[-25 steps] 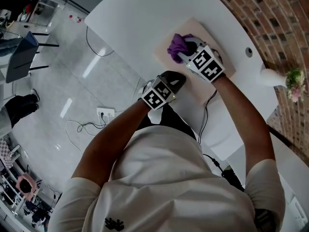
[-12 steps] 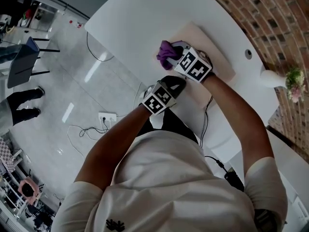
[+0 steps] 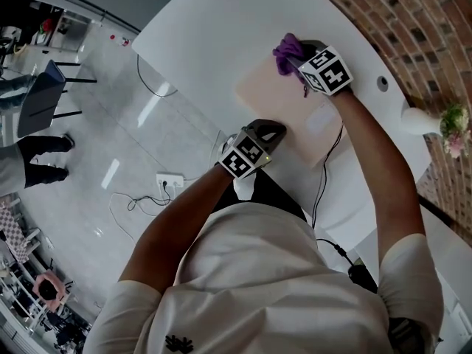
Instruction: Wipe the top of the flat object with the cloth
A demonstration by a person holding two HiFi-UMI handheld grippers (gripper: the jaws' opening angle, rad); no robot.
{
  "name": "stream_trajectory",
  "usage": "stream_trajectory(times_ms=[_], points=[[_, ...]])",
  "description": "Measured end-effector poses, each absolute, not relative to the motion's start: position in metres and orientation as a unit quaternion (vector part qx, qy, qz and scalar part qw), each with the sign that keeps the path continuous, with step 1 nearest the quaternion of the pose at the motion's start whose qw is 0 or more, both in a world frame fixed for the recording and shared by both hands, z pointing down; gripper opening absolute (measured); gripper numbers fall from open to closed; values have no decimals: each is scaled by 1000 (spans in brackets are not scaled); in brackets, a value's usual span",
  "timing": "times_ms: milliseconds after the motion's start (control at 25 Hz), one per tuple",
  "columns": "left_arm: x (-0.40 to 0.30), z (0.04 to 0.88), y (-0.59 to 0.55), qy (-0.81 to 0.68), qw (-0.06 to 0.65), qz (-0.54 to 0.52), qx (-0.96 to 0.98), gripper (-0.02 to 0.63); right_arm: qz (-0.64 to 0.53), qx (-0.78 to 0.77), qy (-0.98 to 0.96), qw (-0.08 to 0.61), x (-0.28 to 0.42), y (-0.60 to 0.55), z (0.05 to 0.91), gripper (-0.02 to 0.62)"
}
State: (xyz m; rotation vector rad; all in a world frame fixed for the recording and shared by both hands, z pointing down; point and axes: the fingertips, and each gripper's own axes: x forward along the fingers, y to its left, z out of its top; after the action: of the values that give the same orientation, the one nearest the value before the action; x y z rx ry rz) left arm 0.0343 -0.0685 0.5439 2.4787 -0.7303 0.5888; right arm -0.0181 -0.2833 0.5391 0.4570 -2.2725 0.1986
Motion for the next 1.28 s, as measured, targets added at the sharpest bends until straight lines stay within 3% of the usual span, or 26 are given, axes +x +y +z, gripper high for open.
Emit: stream_trajectory(times_ms=[400, 680, 960, 1280], points=[[36, 542, -68, -275, 245, 223, 902, 25, 108, 266, -870, 400, 38, -345, 538, 115], [38, 540, -66, -277, 257, 233, 896, 25, 108, 304, -868, 378, 91, -329, 515, 117], [32, 502, -57, -261, 257, 204, 908, 26, 136, 357, -872, 305, 154, -245, 462, 117], [-1, 436, -15, -217, 239, 173, 930, 26, 206, 418, -853, 235, 174, -78, 428, 117]])
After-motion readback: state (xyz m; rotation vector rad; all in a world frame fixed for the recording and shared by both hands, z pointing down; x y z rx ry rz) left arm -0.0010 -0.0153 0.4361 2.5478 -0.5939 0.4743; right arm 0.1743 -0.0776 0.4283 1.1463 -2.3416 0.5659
